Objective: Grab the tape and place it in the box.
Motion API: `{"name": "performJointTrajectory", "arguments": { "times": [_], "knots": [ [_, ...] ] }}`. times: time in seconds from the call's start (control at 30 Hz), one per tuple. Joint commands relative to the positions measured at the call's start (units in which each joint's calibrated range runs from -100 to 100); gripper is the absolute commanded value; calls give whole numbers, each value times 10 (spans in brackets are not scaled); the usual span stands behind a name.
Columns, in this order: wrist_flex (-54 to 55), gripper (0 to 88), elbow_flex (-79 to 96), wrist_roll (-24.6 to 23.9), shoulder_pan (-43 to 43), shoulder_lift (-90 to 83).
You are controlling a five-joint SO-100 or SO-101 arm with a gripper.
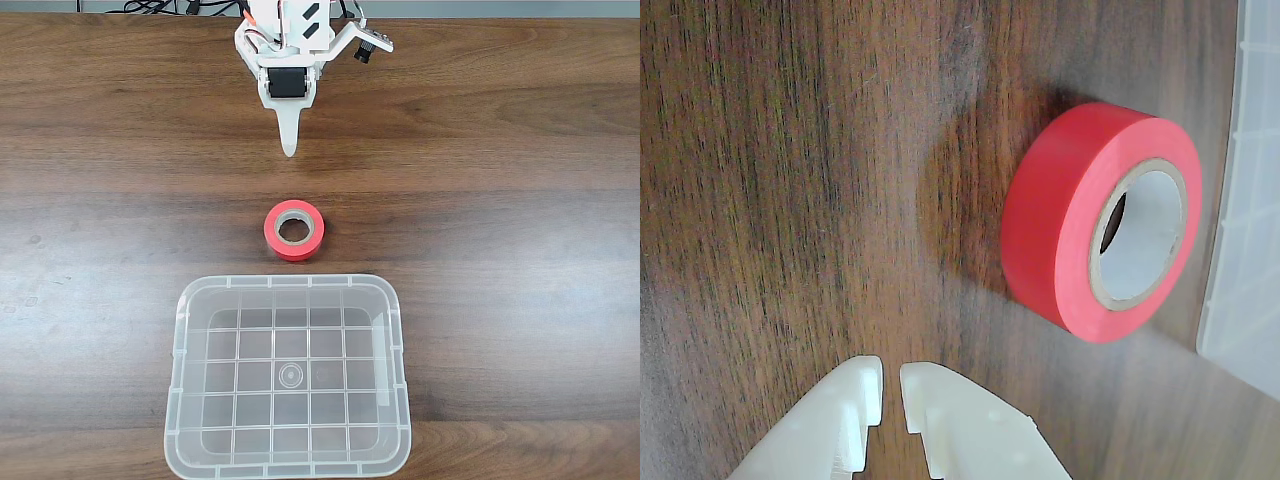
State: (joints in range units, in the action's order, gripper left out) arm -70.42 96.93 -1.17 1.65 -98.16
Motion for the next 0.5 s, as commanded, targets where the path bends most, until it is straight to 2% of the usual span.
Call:
{"name": "performJointTrajectory", "arguments": {
  "times": [0.0,0.47],
  "knots": [
    [11,13,-6,0,-3,-7],
    [12,20,-6,2,-3,-7]
  ]
}}
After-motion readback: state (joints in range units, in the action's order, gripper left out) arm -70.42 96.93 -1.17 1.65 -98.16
